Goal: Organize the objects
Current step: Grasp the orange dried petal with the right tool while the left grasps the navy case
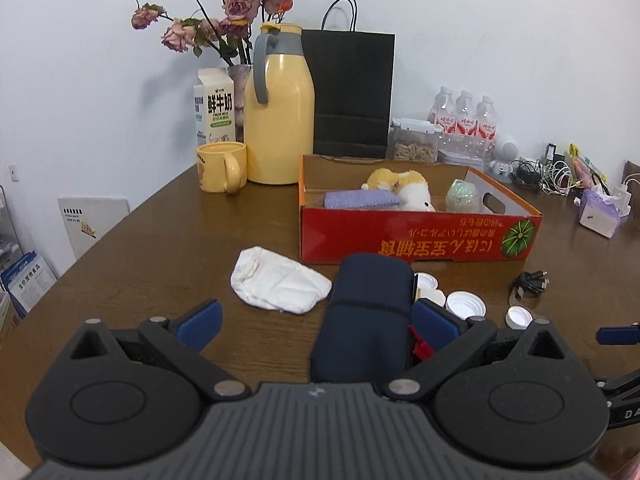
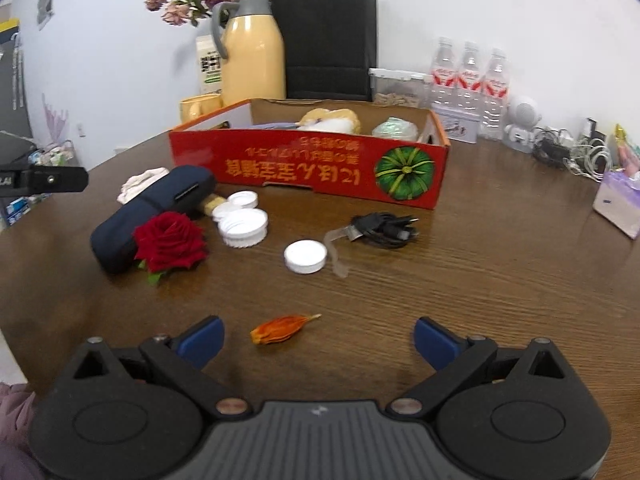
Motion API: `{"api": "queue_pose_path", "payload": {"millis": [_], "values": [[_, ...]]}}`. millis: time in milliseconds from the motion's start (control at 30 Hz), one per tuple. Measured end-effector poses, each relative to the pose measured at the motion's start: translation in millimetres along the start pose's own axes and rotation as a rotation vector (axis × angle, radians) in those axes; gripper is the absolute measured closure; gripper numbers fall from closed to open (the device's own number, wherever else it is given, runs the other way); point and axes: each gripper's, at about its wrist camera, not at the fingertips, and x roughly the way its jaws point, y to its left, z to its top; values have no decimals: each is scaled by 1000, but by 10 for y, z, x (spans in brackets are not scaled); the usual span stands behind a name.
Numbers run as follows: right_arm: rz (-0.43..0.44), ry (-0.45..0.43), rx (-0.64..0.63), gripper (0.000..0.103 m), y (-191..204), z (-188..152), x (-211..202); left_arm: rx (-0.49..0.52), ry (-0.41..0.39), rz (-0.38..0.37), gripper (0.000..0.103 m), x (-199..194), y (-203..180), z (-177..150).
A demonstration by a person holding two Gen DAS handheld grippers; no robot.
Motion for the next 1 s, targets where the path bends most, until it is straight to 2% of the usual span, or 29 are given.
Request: {"api": "queue_pose_path", "payload": {"millis": [133, 267, 433, 567, 633, 833, 1000], "values": [[24, -9, -33, 18, 57, -21, 9, -7, 5, -6, 0, 4, 11, -15], [68, -21, -94, 34, 56, -3, 20, -9, 5, -11, 0, 4, 16, -20], [138, -3, -136, 40, -62, 24, 101, -10, 10, -15, 0, 5, 18, -34], [205, -12, -158, 53, -103, 34, 133, -13, 17, -13, 0, 16, 14, -44], [220, -14, -164, 63, -113, 42, 140, -13, 20, -10, 0, 21, 14, -47], [238, -25, -165, 63, -133, 40, 152, -18, 29, -7, 0, 48, 23, -57], [230, -43, -114, 63, -162, 45, 164, -17, 43, -8, 0, 133, 10, -50]]}}
